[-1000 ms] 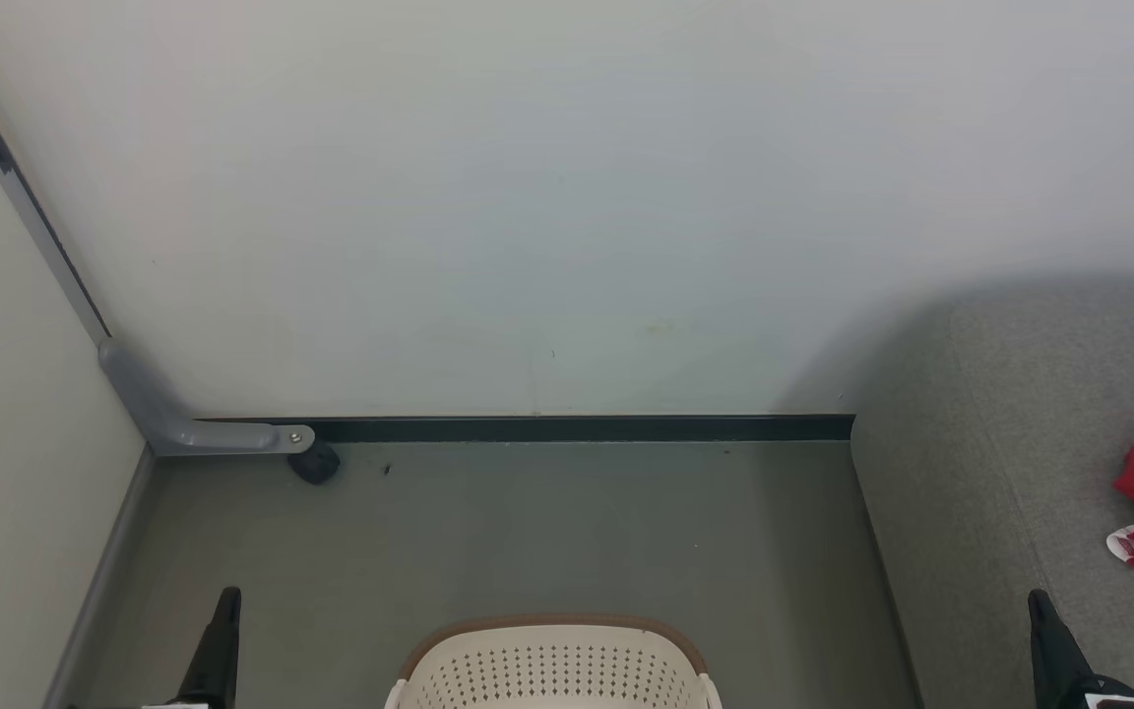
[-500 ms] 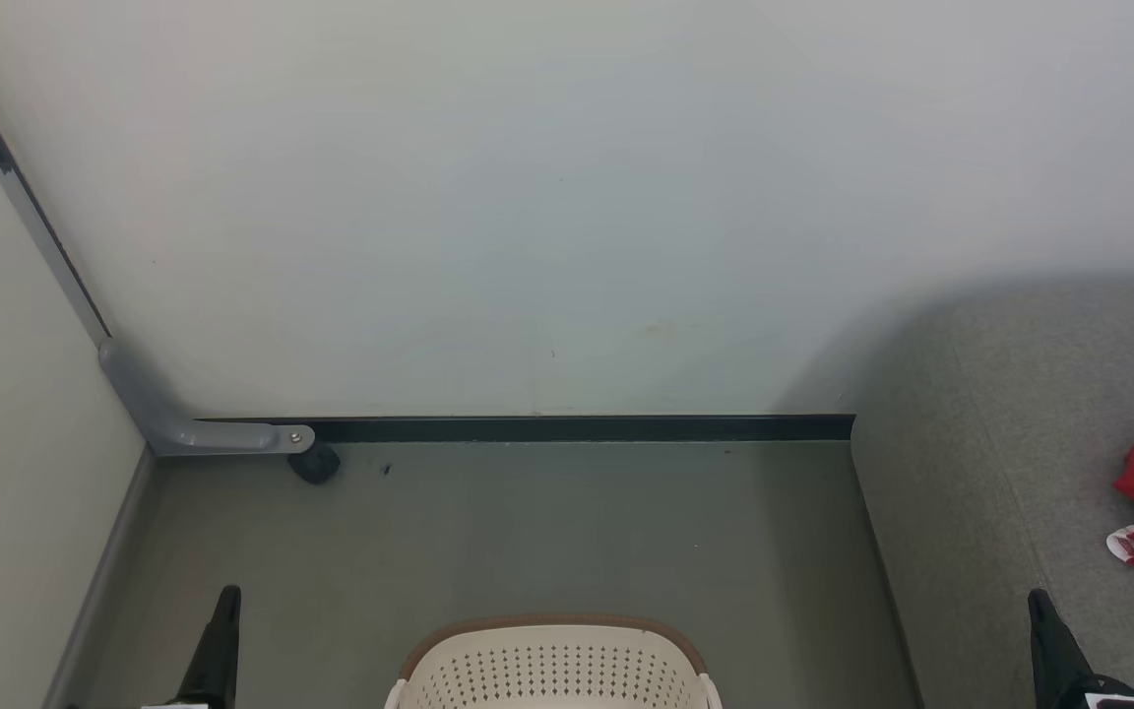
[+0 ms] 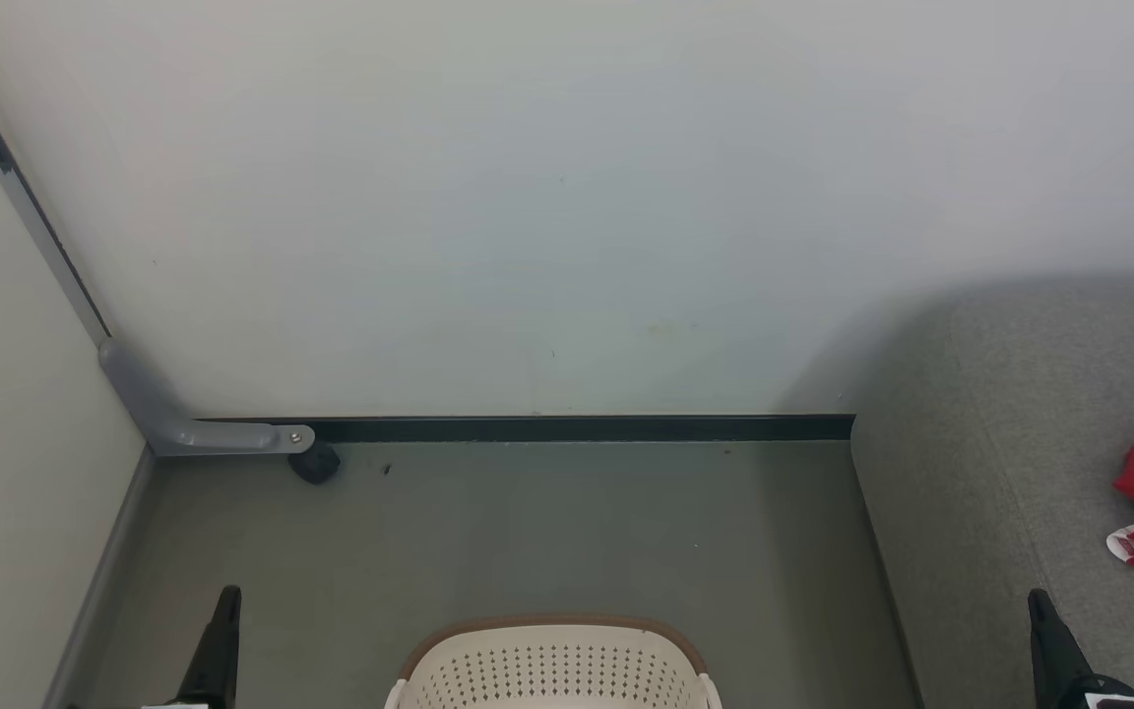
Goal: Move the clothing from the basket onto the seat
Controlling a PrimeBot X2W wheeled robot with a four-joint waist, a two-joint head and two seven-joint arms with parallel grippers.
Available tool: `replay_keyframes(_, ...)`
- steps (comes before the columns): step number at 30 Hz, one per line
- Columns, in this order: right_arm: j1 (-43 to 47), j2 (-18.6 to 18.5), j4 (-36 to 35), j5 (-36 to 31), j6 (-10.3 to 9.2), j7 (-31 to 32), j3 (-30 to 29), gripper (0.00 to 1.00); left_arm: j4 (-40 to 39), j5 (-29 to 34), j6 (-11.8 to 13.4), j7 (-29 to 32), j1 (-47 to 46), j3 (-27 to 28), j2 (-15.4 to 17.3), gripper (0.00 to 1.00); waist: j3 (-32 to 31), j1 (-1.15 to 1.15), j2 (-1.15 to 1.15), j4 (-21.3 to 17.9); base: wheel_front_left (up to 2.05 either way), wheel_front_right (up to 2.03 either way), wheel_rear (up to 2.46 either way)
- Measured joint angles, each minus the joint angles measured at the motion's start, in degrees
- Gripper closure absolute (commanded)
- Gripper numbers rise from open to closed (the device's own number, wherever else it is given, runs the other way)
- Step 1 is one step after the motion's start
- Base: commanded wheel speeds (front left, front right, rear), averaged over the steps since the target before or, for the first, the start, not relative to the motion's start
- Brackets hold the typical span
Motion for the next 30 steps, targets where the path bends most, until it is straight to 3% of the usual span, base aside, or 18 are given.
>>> replay_keyframes(30, 0.0, 0.01, -0.01, 0.0, 0.01, 0.0, 0.0, 1.0, 0.01, -0.01, 0.0, 0.0, 0.0, -0.01, -0.01, 1.0, 0.0, 0.0, 0.0, 0.0, 0.0, 0.0, 0.0)
